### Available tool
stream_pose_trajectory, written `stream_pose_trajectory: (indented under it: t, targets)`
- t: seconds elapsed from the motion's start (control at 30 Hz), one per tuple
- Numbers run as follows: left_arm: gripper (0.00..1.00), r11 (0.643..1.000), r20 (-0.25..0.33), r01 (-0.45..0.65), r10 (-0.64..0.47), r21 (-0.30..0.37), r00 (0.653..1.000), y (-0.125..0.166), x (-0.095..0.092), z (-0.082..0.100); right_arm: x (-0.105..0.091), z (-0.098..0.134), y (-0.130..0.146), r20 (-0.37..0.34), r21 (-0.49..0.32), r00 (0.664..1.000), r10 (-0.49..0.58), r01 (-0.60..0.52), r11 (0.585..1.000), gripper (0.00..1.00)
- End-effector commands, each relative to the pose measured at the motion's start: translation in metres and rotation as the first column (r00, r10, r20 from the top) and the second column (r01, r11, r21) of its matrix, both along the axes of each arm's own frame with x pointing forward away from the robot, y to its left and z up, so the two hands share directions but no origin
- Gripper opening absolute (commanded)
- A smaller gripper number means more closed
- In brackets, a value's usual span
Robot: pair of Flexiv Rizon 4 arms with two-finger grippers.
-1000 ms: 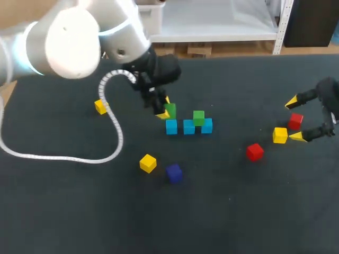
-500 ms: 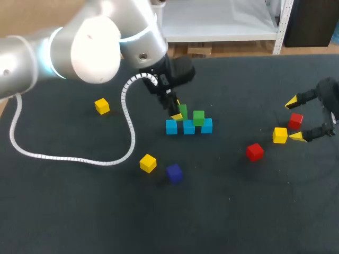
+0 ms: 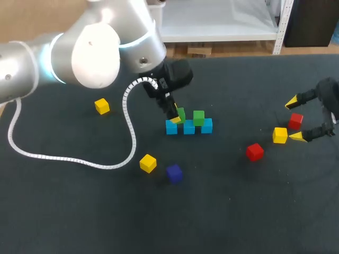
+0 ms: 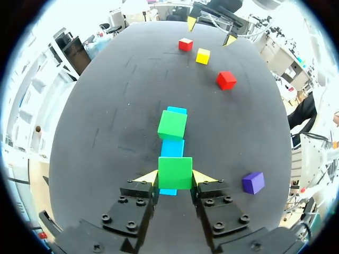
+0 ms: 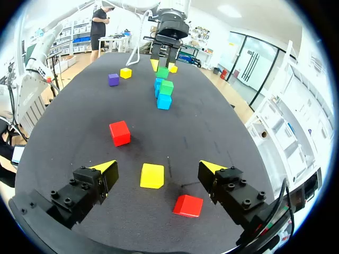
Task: Place the blue cubes, place green cubes on the blue cubes, place the yellow cubes on the green cubes, then place the red cubes on the yellow cubes, and place purple cube on the red cubes.
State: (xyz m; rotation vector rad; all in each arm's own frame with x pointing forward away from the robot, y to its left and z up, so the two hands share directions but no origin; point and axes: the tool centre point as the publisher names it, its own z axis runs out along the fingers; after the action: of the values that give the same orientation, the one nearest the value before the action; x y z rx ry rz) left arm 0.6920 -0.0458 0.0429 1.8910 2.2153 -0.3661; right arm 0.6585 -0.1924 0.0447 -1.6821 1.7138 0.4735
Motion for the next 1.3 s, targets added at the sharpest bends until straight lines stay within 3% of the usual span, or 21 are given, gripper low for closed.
stream_pose_trajectory:
  t: [0.03, 0.43, 1.3]
  targets:
    - [0.0, 1.0, 0.002, 0.008, -0.008, -0.002, 1.0, -0.003, 0.0, -0.001, 0.001, -0.001, 0.0, 0.002, 0.004, 1.0, 0.001, -0.001, 1.0, 1.0]
    - [0.0, 0.999, -0.008, 0.031, -0.031, 0.007, 0.999, -0.007, -0.004, -0.008, 0.001, -0.001, 0.0, 0.002, 0.004, 1.0, 0.001, -0.001, 1.0, 1.0]
    - [0.0, 0.997, 0.011, 0.065, -0.066, 0.049, 0.998, -0.004, 0.007, -0.013, 0.001, -0.001, 0.0, 0.002, 0.004, 1.0, 0.001, -0.001, 1.0, 1.0]
